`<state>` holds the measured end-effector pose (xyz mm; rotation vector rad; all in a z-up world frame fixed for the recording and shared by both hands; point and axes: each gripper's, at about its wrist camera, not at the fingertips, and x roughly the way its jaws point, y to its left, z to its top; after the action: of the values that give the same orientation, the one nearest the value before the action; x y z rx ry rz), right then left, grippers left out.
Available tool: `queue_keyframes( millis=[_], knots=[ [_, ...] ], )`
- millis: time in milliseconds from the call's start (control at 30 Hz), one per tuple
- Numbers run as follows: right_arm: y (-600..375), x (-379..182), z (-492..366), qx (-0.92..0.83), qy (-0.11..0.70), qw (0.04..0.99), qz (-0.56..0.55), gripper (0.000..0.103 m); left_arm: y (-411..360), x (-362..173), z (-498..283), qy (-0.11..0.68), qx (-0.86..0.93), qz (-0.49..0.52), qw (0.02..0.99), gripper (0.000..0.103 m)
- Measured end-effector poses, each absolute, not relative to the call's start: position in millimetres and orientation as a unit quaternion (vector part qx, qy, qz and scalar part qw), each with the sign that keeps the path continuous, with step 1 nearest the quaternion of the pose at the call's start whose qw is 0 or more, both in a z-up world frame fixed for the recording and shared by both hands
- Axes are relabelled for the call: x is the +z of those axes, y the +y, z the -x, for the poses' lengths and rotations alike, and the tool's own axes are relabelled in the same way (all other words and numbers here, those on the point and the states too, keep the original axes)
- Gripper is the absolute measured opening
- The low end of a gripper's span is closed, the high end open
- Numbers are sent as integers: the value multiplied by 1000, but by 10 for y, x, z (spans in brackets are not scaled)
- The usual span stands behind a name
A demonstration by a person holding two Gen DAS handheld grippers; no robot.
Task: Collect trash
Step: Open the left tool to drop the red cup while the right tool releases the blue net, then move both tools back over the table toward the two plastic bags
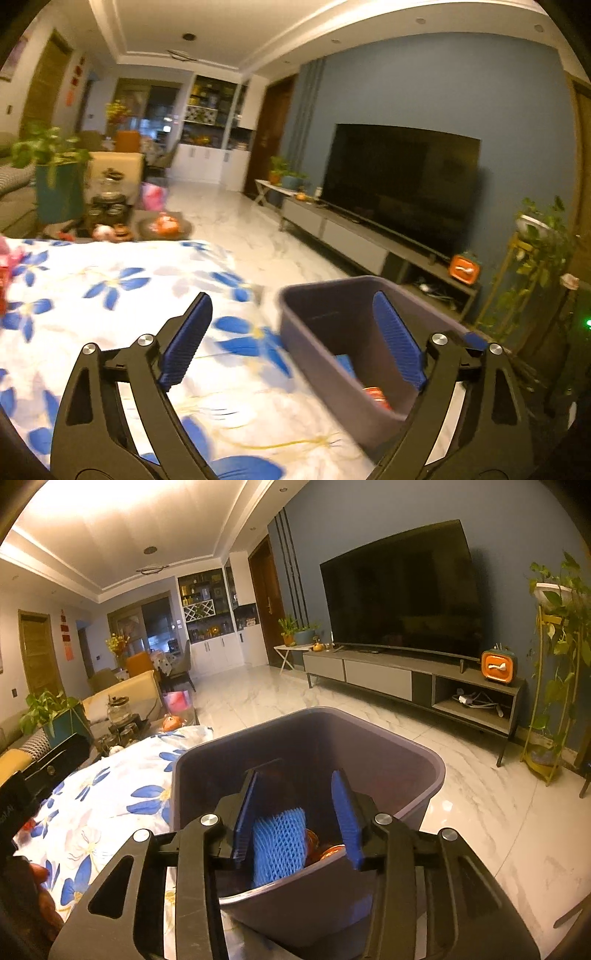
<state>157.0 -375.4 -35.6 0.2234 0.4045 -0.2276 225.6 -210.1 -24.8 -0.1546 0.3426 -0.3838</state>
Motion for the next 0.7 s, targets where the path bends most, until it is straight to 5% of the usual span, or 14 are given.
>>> queue_keyframes(
  millis=[233,700],
  knots=[
    [-3560,-276,-1451,-102,186,972,-105,62,-1719,-214,-2128,181,-127,77,972,94],
    [-3030,-51,-1284,-58,173,979,-85,66,-1015,-66,-1750,173,-51,75,981,94]
  ],
)
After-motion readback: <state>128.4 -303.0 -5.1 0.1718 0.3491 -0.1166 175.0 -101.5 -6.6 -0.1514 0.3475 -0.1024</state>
